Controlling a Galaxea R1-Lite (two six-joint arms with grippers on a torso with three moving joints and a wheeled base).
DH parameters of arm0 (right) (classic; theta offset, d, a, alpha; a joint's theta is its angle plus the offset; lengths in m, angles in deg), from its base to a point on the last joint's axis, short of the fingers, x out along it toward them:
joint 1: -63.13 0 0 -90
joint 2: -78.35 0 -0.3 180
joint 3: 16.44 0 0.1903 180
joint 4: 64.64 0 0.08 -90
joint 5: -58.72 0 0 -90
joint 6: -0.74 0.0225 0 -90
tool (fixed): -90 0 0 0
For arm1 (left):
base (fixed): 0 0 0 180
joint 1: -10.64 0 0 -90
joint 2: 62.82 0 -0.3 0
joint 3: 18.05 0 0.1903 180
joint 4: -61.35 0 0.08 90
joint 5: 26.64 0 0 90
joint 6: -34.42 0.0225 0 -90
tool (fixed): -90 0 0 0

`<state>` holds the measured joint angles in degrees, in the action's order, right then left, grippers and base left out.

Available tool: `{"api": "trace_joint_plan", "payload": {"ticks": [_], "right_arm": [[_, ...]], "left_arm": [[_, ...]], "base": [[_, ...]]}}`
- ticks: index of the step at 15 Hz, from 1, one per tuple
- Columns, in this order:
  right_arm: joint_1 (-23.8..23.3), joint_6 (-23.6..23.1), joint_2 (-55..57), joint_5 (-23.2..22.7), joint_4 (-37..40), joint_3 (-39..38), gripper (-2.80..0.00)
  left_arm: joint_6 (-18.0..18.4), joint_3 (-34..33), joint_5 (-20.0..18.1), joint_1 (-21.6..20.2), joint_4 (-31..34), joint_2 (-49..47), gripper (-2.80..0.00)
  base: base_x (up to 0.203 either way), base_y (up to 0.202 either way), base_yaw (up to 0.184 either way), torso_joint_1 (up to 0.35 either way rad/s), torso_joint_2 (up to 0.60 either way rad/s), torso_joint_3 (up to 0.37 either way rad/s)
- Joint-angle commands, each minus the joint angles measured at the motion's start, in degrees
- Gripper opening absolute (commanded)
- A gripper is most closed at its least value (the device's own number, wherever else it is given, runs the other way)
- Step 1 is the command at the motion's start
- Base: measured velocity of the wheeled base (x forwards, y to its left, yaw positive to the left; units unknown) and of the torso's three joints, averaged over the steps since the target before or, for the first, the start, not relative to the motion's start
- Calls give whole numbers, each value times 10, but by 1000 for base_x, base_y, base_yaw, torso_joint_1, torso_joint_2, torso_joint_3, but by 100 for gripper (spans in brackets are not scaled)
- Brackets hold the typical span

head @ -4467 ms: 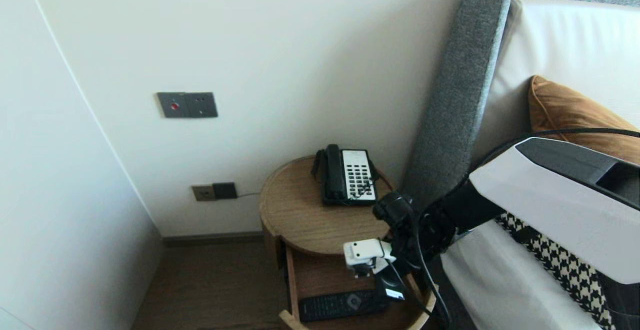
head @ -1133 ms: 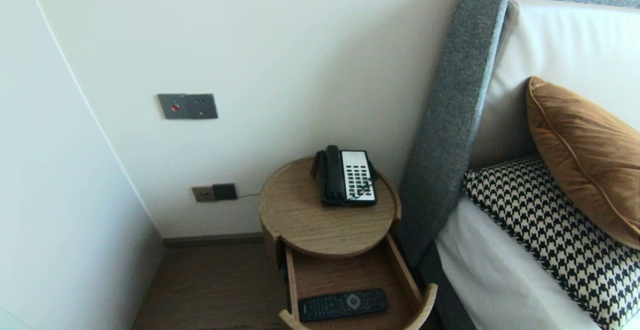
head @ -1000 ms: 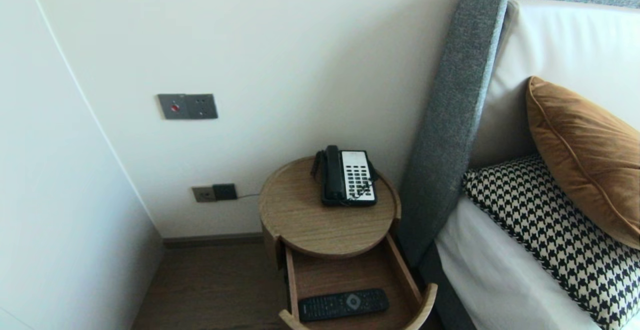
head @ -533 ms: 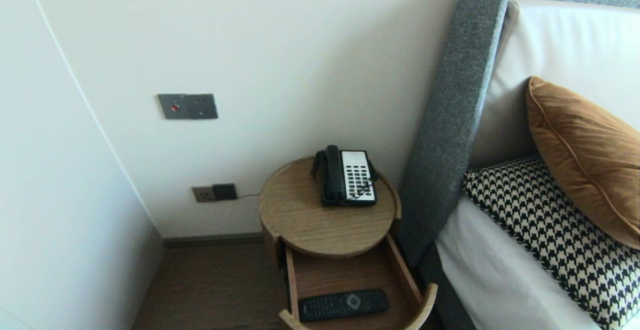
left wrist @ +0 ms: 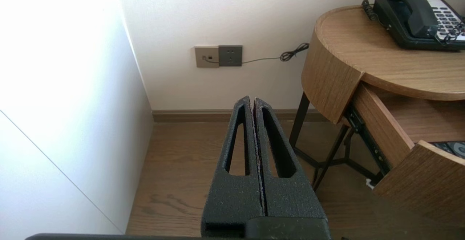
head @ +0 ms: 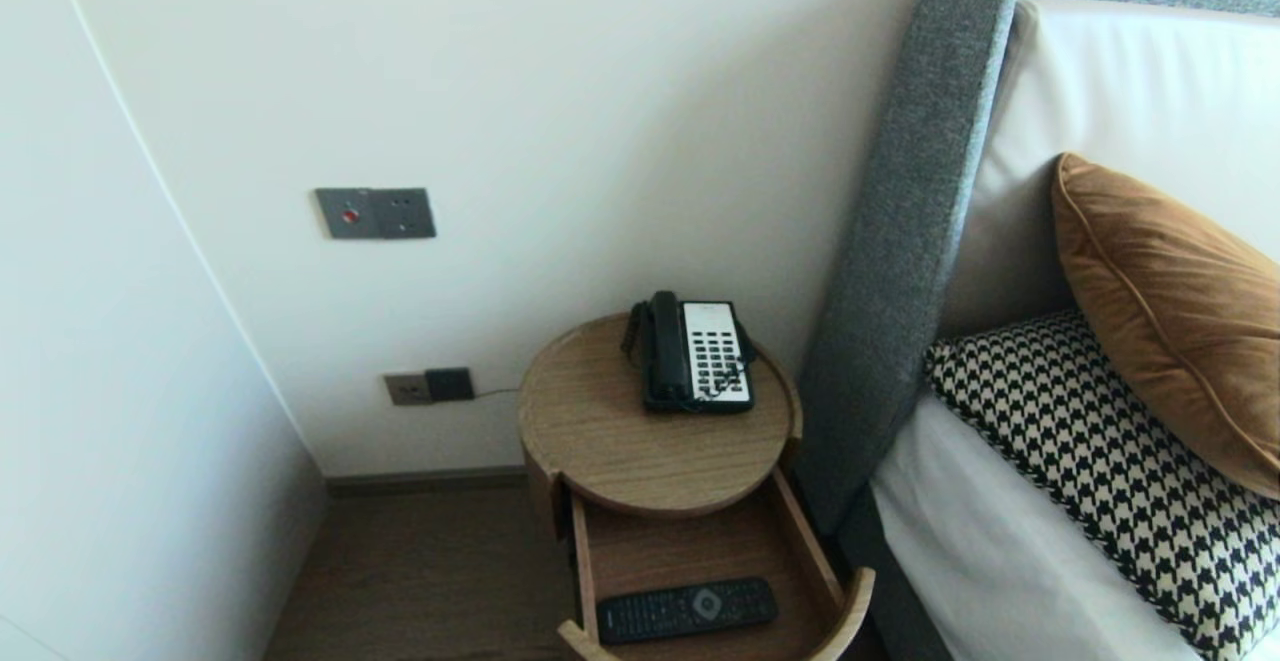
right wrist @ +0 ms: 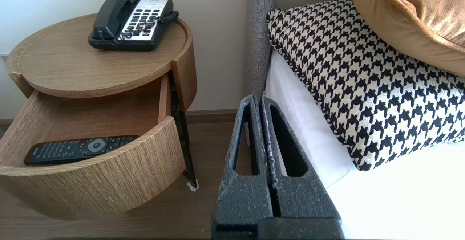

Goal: Take the remote control out of the drawer one by one and place them on the table

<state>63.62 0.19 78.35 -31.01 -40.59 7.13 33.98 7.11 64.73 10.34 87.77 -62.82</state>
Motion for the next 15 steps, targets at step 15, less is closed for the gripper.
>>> {"api": "trace_joint_plan", "payload": {"ticks": [15], "right_arm": [[0,0,-3,0,0,1,-280]], "left_arm": [[0,0,0,0,0,1,-280]], "base": [[0,0,0,0,0,0]]}}
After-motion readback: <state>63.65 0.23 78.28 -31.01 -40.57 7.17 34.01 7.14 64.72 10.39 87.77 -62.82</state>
